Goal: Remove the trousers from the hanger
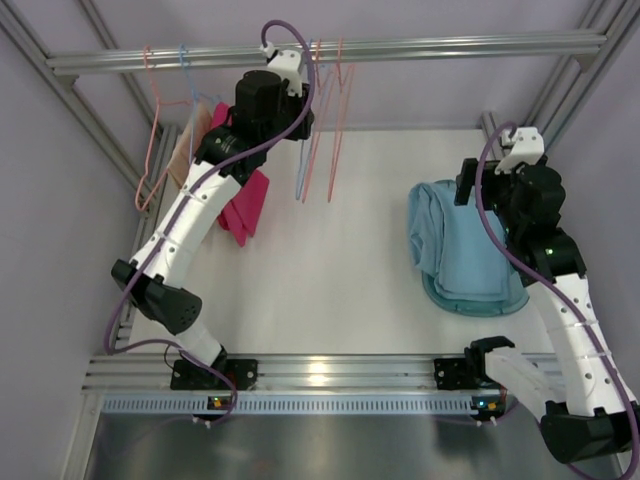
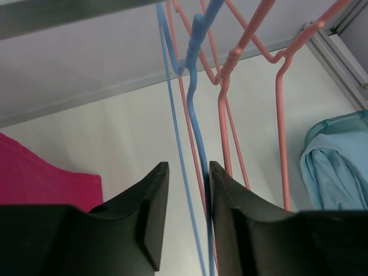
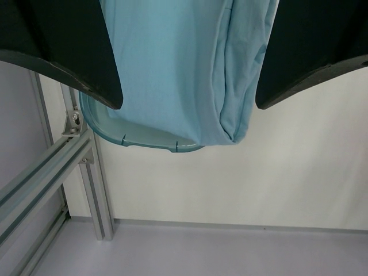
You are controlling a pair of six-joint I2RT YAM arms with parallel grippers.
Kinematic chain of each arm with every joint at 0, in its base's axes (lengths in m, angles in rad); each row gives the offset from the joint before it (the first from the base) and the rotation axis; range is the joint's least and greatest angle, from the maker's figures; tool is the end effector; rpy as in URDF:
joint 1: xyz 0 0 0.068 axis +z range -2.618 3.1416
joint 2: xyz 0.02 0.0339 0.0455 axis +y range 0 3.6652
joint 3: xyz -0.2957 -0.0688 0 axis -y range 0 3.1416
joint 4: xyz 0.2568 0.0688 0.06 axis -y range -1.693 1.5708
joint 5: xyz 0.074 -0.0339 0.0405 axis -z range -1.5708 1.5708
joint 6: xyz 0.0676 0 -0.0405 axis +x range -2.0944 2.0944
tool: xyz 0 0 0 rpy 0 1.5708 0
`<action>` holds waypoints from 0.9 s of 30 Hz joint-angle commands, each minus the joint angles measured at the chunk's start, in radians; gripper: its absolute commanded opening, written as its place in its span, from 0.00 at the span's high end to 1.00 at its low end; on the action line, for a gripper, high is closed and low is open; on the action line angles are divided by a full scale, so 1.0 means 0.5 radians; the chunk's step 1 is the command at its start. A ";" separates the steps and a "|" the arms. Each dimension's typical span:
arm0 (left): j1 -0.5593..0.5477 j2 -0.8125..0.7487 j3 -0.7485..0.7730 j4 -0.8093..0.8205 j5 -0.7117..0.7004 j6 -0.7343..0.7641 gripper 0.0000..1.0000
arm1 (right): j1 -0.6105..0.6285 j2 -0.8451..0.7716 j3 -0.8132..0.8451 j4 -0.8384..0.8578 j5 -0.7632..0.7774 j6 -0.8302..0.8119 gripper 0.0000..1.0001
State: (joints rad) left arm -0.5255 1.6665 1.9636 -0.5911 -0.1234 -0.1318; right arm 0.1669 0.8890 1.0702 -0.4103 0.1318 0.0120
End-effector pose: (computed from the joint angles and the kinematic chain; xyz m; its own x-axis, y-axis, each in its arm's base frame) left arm 0.3600 -0.1991 0.4995 -0.3005 0.0235 -0.9535 0.3595 0.9287 -0.0904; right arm 0.2113 0.0266 0.4164 -0.2244 -0.0257 -0.9742 -0.0358 0.9992 -0.0182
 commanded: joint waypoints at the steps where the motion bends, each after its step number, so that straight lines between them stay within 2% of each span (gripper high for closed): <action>1: -0.004 -0.086 0.055 0.065 -0.075 0.024 0.57 | -0.033 -0.038 0.142 0.011 -0.027 0.034 0.01; 3: -0.004 -0.197 0.012 0.065 -0.094 0.076 0.49 | -0.036 -0.039 0.157 0.001 -0.046 0.043 0.01; 5: -0.001 -0.289 -0.089 0.062 -0.103 0.116 0.45 | -0.033 -0.045 0.164 -0.002 -0.058 0.047 0.01; 11: 0.048 -0.666 -0.331 0.062 -0.088 0.190 0.40 | -0.033 -0.026 0.170 -0.008 -0.083 0.071 0.00; 14: 0.286 -0.792 -0.417 0.044 0.163 0.041 0.33 | -0.036 -0.017 0.182 -0.008 -0.104 0.077 0.01; 15: 0.439 -0.869 -0.433 0.041 0.234 -0.003 0.32 | -0.033 -0.014 0.194 -0.011 -0.104 0.077 0.01; 16: 0.513 -0.903 -0.457 0.041 0.432 -0.058 0.31 | -0.033 -0.005 0.197 -0.014 -0.116 0.080 0.01; 21: 0.860 -1.069 -0.522 0.004 0.710 -0.181 0.26 | -0.033 0.017 0.213 -0.020 -0.153 0.105 0.01; 25: 1.035 -1.057 -0.534 -0.085 0.811 -0.264 0.25 | -0.033 0.023 0.216 -0.017 -0.181 0.123 0.00; 27: 1.216 -1.026 -0.553 -0.106 0.967 -0.325 0.25 | -0.033 0.023 0.219 -0.023 -0.190 0.120 0.01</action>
State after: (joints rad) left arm 0.0143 1.1217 1.7092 -0.6113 0.2268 -0.2310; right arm 0.1658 0.9020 1.1297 -0.4393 0.0586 0.0563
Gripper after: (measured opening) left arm 0.750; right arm 0.993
